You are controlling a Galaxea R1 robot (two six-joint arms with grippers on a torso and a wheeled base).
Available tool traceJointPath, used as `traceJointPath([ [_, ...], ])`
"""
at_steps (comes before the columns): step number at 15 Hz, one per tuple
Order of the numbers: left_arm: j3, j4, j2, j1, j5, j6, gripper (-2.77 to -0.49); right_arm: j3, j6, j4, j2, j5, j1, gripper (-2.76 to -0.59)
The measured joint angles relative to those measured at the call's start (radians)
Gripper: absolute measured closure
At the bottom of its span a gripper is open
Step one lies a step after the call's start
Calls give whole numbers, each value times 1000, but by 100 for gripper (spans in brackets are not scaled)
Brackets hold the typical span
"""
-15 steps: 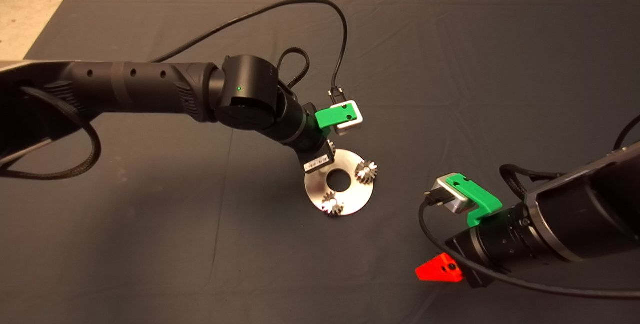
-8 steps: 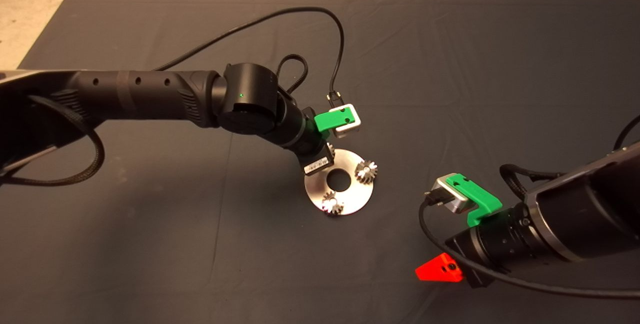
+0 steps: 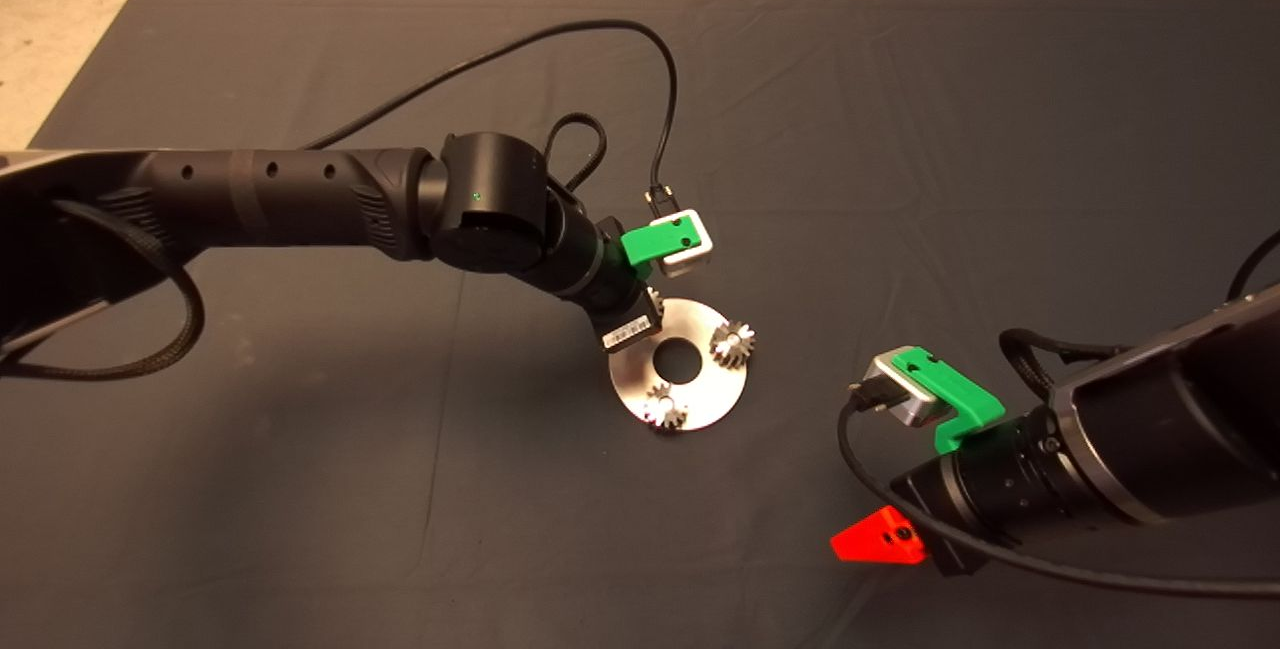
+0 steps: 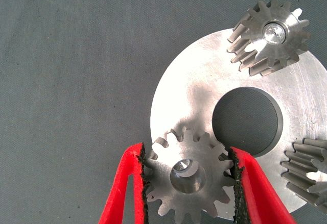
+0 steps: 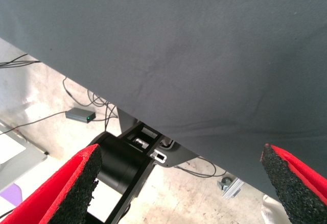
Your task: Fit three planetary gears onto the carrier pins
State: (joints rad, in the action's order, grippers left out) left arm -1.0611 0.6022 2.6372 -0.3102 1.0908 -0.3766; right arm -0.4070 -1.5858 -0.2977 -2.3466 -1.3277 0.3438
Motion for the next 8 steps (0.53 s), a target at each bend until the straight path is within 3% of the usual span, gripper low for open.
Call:
traceJointPath([
  [8, -11, 0, 0, 0, -10, 0, -70, 0, 0, 0, 0, 0, 0, -234],
])
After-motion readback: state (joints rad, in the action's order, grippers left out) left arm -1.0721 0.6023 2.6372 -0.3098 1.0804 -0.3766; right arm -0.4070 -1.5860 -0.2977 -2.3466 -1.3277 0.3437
